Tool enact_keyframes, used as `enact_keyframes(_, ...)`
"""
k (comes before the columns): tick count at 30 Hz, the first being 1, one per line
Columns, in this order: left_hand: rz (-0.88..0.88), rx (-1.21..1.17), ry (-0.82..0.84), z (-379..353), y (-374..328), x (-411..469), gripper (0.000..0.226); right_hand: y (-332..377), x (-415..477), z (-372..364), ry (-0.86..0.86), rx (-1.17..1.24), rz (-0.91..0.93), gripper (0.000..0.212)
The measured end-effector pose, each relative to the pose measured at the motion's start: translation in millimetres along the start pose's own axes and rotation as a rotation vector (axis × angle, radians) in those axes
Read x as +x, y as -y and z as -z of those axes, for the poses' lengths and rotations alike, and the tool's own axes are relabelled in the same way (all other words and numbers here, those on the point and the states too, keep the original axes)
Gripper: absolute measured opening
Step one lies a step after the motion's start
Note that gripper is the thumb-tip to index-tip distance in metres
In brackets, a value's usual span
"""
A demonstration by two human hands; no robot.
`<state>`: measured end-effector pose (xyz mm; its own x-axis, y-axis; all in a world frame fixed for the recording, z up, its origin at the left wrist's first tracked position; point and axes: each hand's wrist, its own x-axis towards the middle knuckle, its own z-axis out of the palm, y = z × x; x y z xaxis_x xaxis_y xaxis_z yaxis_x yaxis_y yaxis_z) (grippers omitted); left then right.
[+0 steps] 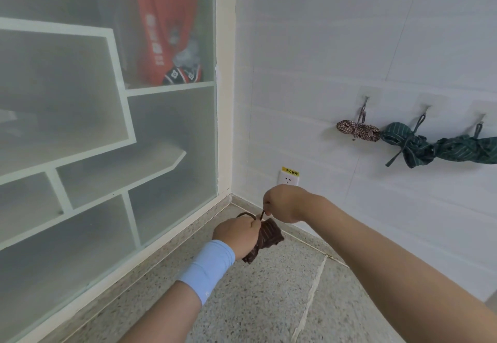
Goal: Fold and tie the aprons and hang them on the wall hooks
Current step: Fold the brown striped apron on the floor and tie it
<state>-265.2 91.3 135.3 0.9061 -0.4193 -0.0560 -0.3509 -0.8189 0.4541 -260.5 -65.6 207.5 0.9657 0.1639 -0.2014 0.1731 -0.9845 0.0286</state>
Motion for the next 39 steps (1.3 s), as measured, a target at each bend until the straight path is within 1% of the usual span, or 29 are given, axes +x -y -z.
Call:
enact_keyframes(2,0.036,-0.117,-0.028,-3.2,2.0,3.3,0.043,8.3,0.7,-6.8,-0.083,-0.051,0.013,0.028)
enact_keyframes(4,0.013,-0.180,-0.051,-6.2,3.9,4.5,0.041,14.3,1.6,-15.4,-0.162,-0.055,0.026,0.023)
enact_keyframes(6,0.002,-0.157,-0.108,-14.2,7.1,4.1,0.041,19.6,0.9,-23.5,-0.219,0.007,0.019,0.016)
enact_keyframes(7,0.023,-0.135,-0.163,-18.2,9.6,3.8,0.042,21.1,0.0,-27.5,-0.247,0.087,0.013,0.015)
enact_keyframes(9,0.102,-0.154,-0.277,-20.2,13.0,1.8,0.046,22.7,-2.8,-35.1,-0.282,0.270,0.023,0.019)
enact_keyframes(11,0.181,-0.222,-0.347,-15.8,14.8,0.6,0.047,26.2,-8.4,-43.0,-0.310,0.408,0.056,0.023)
enact_keyframes(13,0.278,-0.362,-0.389,-9.7,13.8,1.1,0.048,32.3,-14.7,-51.4,-0.343,0.463,0.095,0.023)
enact_keyframes(15,0.399,-0.531,-0.435,-5.2,15.2,4.1,0.048,37.9,-18.8,-60.9,-0.372,0.432,0.135,0.022)
enact_keyframes(17,0.456,-0.658,-0.465,-6.8,20.0,8.3,0.046,40.1,-22.2,-67.2,-0.392,0.388,0.154,0.021)
enact_keyframes(19,0.497,-0.734,-0.516,-9.6,25.2,8.8,0.043,36.5,-25.0,-70.9,-0.387,0.418,0.152,0.022)
enact_keyframes(21,0.499,-0.760,-0.571,-9.9,28.8,8.5,0.042,32.2,-29.5,-75.0,-0.371,0.456,0.158,0.023)
enact_keyframes(25,0.490,-0.842,-0.614,-10.0,22.0,6.0,0.041,19.3,-34.9,-84.2,-0.329,0.519,0.175,0.023)
enact_keyframes(27,0.444,-0.941,-0.625,-11.6,18.8,3.9,0.038,15.1,-35.0,-90.3,-0.283,0.570,0.166,0.023)
enact_keyframes(29,0.294,-1.074,-0.560,-13.9,16.8,3.2,0.035,8.0,-31.6,-96.5,-0.265,0.598,0.132,0.021)
enact_keyframes(30,0.209,-1.101,-0.502,-14.1,16.0,1.5,0.034,2.8,-27.4,-99.8,-0.285,0.546,0.106,0.019)
enact_keyframes(31,0.122,-1.092,-0.444,-15.3,15.7,0.3,0.033,-3.4,-23.2,-101.2,-0.294,0.482,0.062,0.017)
enact_keyframes(32,0.046,-1.068,-0.400,-17.4,15.3,-0.6,0.033,-9.6,-20.0,-100.0,-0.264,0.468,0.012,0.017)
enact_keyframes(33,-0.016,-1.041,-0.373,-20.9,15.8,-1.6,0.033,-14.2,-16.6,-98.7,-0.188,0.529,-0.030,0.018)
enact_keyframes(35,-0.116,-0.948,-0.352,-30.0,17.0,-3.0,0.033,-16.0,-14.6,-94.0,-0.030,0.806,-0.089,0.025)
enact_keyframes(37,-0.219,-0.766,-0.387,-39.1,20.0,-0.4,0.031,-19.1,-13.2,-90.0,0.078,1.124,-0.180,0.028)
enact_keyframes(39,-0.296,-0.638,-0.431,-48.4,25.3,3.1,0.030,-24.3,-11.2,-90.0,0.167,1.423,-0.260,0.033)
